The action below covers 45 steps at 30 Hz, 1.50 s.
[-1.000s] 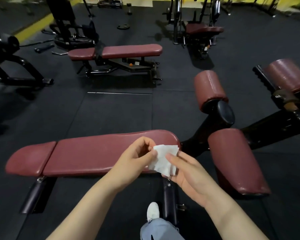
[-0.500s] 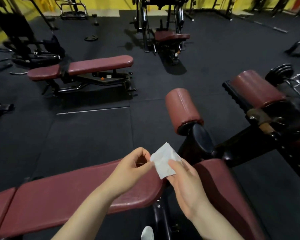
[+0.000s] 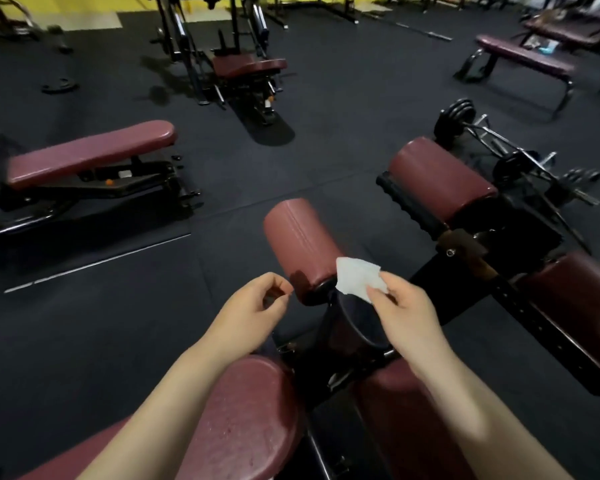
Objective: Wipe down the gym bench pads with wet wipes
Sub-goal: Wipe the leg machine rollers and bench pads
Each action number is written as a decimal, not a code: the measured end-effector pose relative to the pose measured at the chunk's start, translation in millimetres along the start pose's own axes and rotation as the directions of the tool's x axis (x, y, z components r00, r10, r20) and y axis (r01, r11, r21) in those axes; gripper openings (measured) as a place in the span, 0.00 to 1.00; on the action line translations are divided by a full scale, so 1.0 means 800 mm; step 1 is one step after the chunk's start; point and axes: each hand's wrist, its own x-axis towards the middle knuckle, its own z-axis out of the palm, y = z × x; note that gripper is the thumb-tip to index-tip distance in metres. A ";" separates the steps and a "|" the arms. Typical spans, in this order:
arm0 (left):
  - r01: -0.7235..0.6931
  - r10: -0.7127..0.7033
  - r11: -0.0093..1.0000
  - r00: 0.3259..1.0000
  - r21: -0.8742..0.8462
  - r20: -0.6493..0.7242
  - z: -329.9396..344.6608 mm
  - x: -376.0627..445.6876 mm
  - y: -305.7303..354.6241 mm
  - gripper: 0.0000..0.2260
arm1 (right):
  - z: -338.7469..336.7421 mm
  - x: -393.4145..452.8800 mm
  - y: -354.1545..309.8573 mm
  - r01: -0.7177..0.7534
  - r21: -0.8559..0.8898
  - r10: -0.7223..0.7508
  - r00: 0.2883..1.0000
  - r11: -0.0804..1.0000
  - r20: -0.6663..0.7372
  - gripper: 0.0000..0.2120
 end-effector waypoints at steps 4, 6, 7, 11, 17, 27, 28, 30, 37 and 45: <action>-0.038 0.035 0.996 0.999 0.087 0.033 -0.005 0.042 -0.010 0.07 | 0.022 0.050 0.010 0.146 -0.229 -0.149 0.989 0.963 0.006 0.15; -0.031 0.027 0.996 0.998 0.078 0.051 -0.009 0.054 -0.017 0.07 | 0.037 0.067 0.014 0.188 -0.274 -0.186 0.982 0.943 0.033 0.15; -0.029 0.025 0.997 0.998 0.071 0.060 -0.012 0.058 -0.021 0.07 | 0.044 0.075 0.015 0.185 -0.304 -0.180 0.983 0.934 0.043 0.14; -0.034 0.031 0.999 0.996 0.040 0.078 -0.022 0.070 -0.036 0.07 | 0.068 0.111 0.013 0.148 -0.389 -0.153 0.988 0.909 0.016 0.10; -0.060 0.061 0.998 0.995 -0.015 0.073 -0.034 0.083 -0.048 0.09 | 0.120 0.240 -0.018 0.217 -0.527 -0.200 0.976 0.822 0.090 0.09; -0.248 0.240 0.955 0.968 0.162 0.069 -0.027 0.124 -0.045 0.17 | 0.075 0.137 -0.011 0.345 -0.604 -0.261 0.938 0.718 0.226 0.12; -0.288 0.273 0.936 0.957 0.204 0.098 -0.022 0.130 -0.043 0.20 | 0.067 0.114 -0.005 0.325 -0.625 -0.261 0.945 0.710 0.194 0.13; -0.353 0.308 0.871 0.934 0.340 0.181 -0.013 0.141 -0.040 0.26 | 0.058 0.085 0.001 0.242 -0.637 -0.226 0.968 0.732 0.109 0.15; -0.341 0.308 0.787 0.939 0.514 0.152 0.000 0.142 -0.046 0.30 | 0.117 0.211 -0.042 0.244 -0.665 -0.160 0.969 0.705 0.186 0.15; -0.248 0.212 0.833 0.969 0.494 0.130 0.005 0.099 -0.095 0.31 | 0.093 0.098 -0.030 0.324 -0.635 -0.234 0.946 0.701 0.225 0.12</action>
